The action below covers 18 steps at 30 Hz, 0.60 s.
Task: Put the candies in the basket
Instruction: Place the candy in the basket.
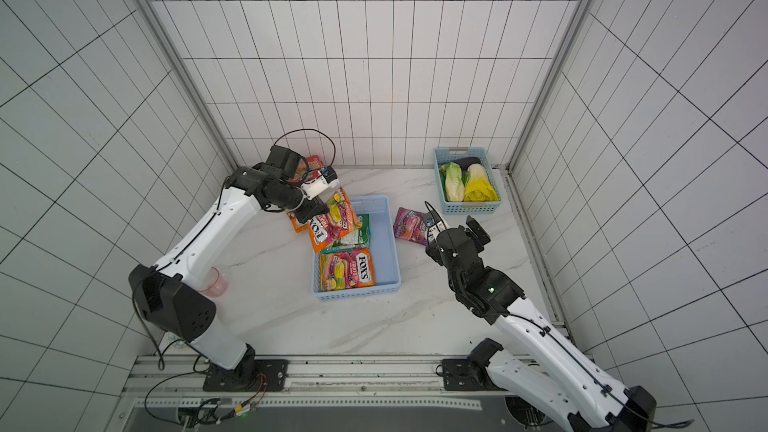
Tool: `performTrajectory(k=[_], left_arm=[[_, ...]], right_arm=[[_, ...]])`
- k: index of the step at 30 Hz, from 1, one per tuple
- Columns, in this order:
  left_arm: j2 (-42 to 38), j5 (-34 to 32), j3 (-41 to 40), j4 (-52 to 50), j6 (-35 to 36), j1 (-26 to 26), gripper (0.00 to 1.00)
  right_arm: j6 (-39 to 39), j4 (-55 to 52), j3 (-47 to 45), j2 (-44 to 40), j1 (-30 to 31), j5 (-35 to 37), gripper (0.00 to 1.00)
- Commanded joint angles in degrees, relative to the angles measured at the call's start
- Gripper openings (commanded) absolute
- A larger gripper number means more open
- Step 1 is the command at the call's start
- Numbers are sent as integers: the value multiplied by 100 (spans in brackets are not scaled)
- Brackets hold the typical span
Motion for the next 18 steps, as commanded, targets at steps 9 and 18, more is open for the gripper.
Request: performTrajectory(k=[9,18], left_arm=[[85,-306,-403,-408,730,-864,0],[762,-382,-498,-266,1170,-1241,0]], right_arm=[[63,8,66,-69,-48,64,99],[64,8,57,-54,-70,79,99]])
